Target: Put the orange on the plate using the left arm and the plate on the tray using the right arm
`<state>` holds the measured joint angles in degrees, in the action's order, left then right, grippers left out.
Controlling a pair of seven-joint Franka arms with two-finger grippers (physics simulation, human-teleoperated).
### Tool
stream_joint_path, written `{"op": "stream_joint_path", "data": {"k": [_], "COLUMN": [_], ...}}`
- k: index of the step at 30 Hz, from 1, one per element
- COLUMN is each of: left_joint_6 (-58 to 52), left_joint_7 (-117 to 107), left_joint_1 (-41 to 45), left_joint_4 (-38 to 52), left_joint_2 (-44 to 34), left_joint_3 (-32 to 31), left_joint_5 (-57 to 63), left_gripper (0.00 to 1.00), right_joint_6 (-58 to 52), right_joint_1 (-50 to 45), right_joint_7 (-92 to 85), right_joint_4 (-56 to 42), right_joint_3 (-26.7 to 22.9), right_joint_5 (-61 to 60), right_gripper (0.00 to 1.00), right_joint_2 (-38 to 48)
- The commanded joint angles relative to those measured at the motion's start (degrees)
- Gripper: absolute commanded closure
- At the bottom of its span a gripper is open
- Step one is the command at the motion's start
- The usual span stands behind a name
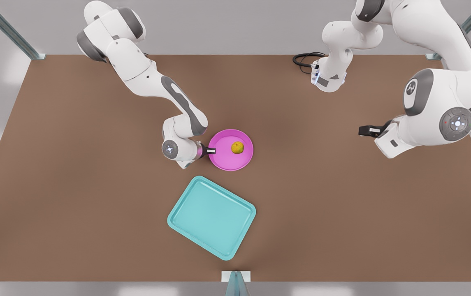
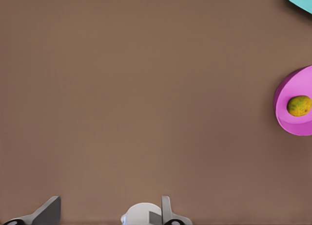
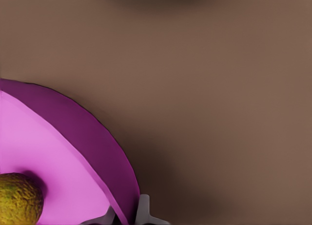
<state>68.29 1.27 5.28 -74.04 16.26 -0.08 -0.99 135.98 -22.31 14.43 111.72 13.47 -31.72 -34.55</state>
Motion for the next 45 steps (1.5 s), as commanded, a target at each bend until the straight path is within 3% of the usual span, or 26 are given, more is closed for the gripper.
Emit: {"op": "stream_joint_path", "data": {"k": [1,9,11,16,21,28,32,39,40,41,45], "left_joint_6": [0.0,-0.5,-0.4,-0.4,-0.4,3.6,4.4,4.0,4.3,4.4,4.4], "left_joint_7": [3.7,3.7,3.7,3.7,3.7,4.3,4.3,4.4,4.4,4.4,4.4], "left_joint_1": [0.0,0.0,-0.1,-0.1,-0.1,-0.1,-0.1,0.0,-0.1,-0.1,-0.1], "left_joint_4": [0.0,0.0,0.0,0.2,0.0,-0.2,-1.3,-0.8,-0.8,-0.8,-0.8], "left_joint_2": [0.0,0.0,0.3,0.7,0.7,0.6,0.6,-2.5,-2.5,-2.4,-1.9], "left_joint_3": [0.0,0.0,0.0,0.1,0.0,0.3,0.5,3.3,3.3,3.4,3.5], "left_joint_5": [0.2,0.3,0.3,0.1,0.1,0.2,0.0,0.3,0.3,0.2,0.0], "left_gripper": [0.0,0.0,0.0,0.0,0.0,0.0,0.0,0.0,0.0,0.0,0.0], "right_joint_6": [-0.3,-2.1,-2.8,-3.1,-10.1,-15.5,-22.7,-24.1,-24.1,-24.0,-24.1], "right_joint_1": [0.0,1.7,7.4,11.7,14.4,17.2,17.0,16.6,16.6,16.5,16.6], "right_joint_7": [0.6,-0.5,-1.1,-2.8,-3.8,-4.8,-7.2,-7.7,-7.7,-7.7,-7.7], "right_joint_4": [-0.1,-1.0,-2.3,-5.2,-15.2,-33.1,-43.9,-48.3,-48.3,-48.3,-48.3], "right_joint_3": [0.2,1.1,5.6,7.9,8.0,7.5,3.7,2.1,2.1,2.1,1.9], "right_joint_5": [0.3,0.1,0.1,-0.4,-3.0,-2.2,-1.5,1.7,1.7,1.8,2.2], "right_gripper": [0.79,0.79,0.79,0.79,0.79,0.79,0.79,0.79,0.69,0.0,0.0], "right_joint_2": [0.0,1.6,1.8,1.6,-0.9,-13.8,-19.9,-22.4,-22.4,-22.4,-22.4]}}
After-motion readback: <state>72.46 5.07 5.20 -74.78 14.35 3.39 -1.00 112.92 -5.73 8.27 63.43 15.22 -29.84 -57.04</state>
